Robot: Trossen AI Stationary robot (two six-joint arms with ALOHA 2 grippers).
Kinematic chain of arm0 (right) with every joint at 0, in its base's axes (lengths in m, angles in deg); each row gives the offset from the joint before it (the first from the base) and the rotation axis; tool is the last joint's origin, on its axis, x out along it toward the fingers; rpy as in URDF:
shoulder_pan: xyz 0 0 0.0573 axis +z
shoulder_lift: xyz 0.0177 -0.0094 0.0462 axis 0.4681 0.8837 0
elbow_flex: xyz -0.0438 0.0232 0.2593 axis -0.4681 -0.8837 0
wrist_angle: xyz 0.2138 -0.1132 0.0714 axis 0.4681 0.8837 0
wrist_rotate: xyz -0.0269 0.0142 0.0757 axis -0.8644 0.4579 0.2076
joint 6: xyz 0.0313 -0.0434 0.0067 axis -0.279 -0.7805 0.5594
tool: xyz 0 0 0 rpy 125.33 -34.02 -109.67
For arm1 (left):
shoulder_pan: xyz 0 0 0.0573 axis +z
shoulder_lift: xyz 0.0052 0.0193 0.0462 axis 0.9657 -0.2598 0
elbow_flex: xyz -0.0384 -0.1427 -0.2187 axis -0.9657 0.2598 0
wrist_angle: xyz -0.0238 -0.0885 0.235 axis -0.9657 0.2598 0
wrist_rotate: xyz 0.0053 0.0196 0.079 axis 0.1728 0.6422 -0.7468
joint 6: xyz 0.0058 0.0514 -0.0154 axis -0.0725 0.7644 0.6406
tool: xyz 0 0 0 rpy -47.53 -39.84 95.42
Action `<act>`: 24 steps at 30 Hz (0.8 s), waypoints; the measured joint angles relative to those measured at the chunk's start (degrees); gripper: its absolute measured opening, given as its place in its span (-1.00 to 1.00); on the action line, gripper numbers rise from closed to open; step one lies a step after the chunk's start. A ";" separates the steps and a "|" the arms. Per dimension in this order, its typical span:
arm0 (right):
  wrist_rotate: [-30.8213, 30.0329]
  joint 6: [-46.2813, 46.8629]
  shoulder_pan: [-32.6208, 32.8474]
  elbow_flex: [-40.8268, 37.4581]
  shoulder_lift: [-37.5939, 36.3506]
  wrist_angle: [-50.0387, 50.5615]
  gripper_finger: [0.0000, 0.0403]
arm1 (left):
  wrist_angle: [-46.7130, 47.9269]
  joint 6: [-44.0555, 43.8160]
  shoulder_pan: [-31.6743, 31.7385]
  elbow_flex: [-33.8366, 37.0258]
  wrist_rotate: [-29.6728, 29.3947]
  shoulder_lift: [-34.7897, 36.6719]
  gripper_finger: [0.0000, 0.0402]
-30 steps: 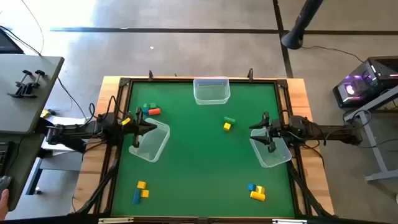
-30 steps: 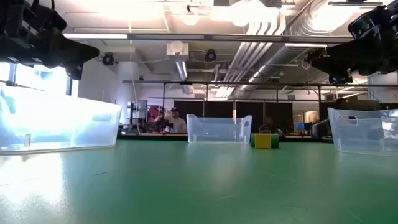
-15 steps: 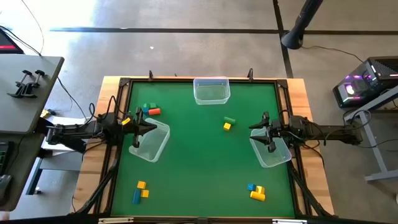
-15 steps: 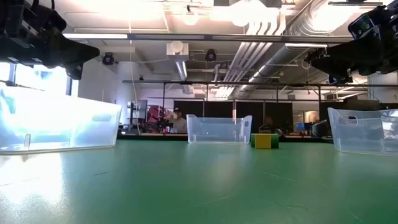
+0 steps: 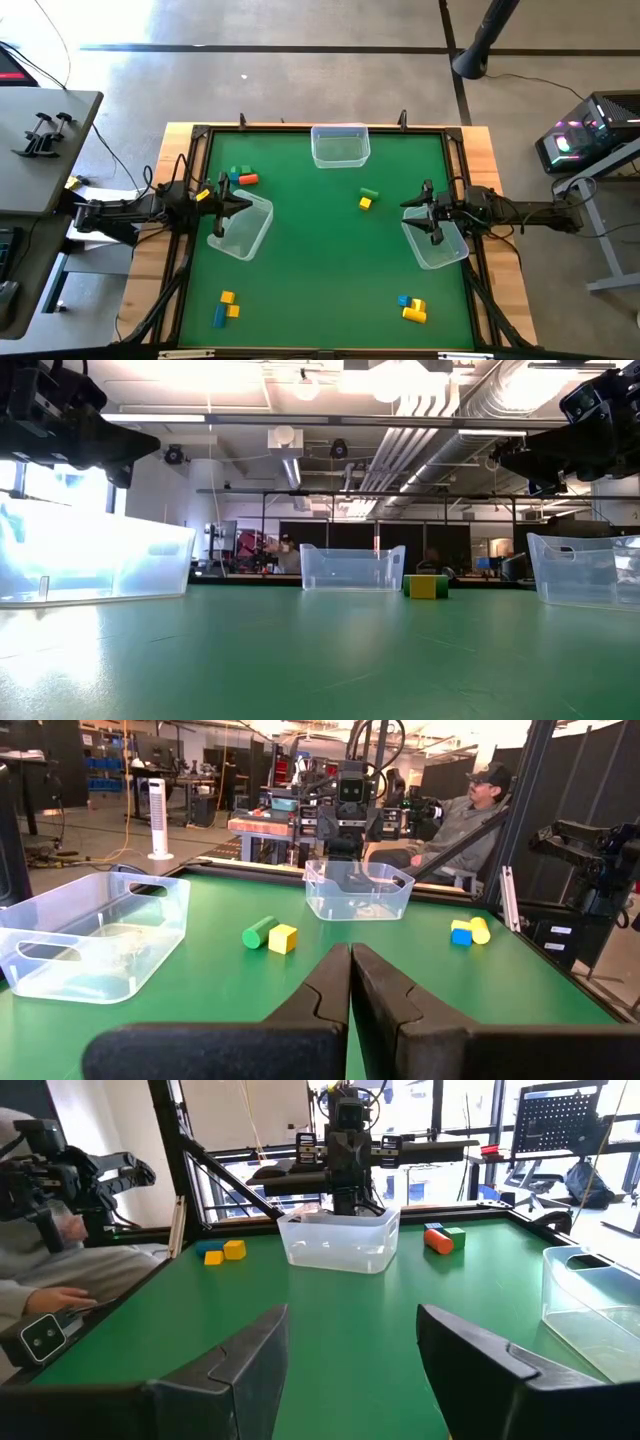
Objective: Sort blocks by size
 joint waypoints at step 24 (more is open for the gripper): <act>0.00 0.01 -0.01 0.00 0.01 -0.02 0.06 | -2.75 -1.50 -0.02 0.02 -2.62 0.00 -1.00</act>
